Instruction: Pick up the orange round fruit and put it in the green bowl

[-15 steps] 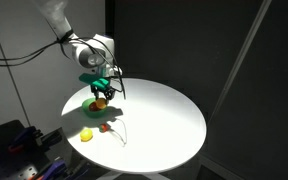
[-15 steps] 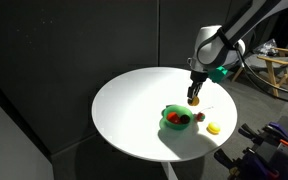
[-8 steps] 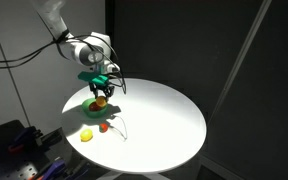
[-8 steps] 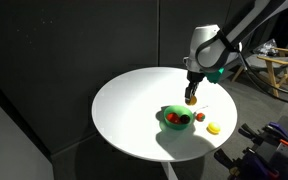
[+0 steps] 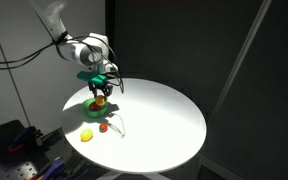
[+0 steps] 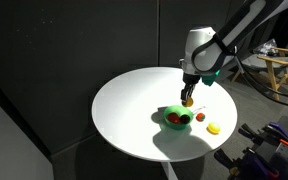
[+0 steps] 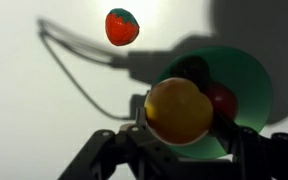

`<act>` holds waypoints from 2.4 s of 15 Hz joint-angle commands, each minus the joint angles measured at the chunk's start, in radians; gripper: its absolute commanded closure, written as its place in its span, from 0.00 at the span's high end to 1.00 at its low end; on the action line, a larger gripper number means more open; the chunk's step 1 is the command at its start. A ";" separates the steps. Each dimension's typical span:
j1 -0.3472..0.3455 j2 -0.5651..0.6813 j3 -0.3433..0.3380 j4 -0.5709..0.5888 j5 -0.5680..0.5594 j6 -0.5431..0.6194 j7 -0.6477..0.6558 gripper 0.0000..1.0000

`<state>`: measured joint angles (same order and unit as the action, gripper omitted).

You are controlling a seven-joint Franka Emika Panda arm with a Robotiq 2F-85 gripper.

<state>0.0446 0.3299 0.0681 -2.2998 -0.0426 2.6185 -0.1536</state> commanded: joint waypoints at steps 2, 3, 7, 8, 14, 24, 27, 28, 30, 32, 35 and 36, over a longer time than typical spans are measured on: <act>0.020 0.052 -0.014 0.053 -0.017 0.000 0.072 0.42; 0.021 0.059 -0.014 0.059 -0.014 0.000 0.080 0.42; 0.018 0.078 -0.016 0.075 -0.010 -0.003 0.095 0.73; 0.017 0.079 -0.016 0.077 -0.008 -0.005 0.098 0.93; 0.010 0.062 -0.014 0.070 0.004 -0.029 0.097 1.00; 0.014 -0.051 -0.019 0.041 0.010 -0.193 0.164 1.00; 0.013 -0.087 -0.018 0.030 0.009 -0.249 0.169 1.00; 0.013 -0.100 -0.018 0.023 0.005 -0.260 0.170 1.00; 0.012 -0.128 -0.017 0.004 0.004 -0.281 0.165 1.00; 0.008 -0.162 -0.017 -0.020 0.008 -0.294 0.158 1.00; 0.005 -0.219 -0.019 -0.067 0.011 -0.291 0.159 1.00; 0.004 -0.239 -0.020 -0.085 0.012 -0.290 0.159 1.00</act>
<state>0.0525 0.1793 0.0530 -2.3191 -0.0411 2.3452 -0.0016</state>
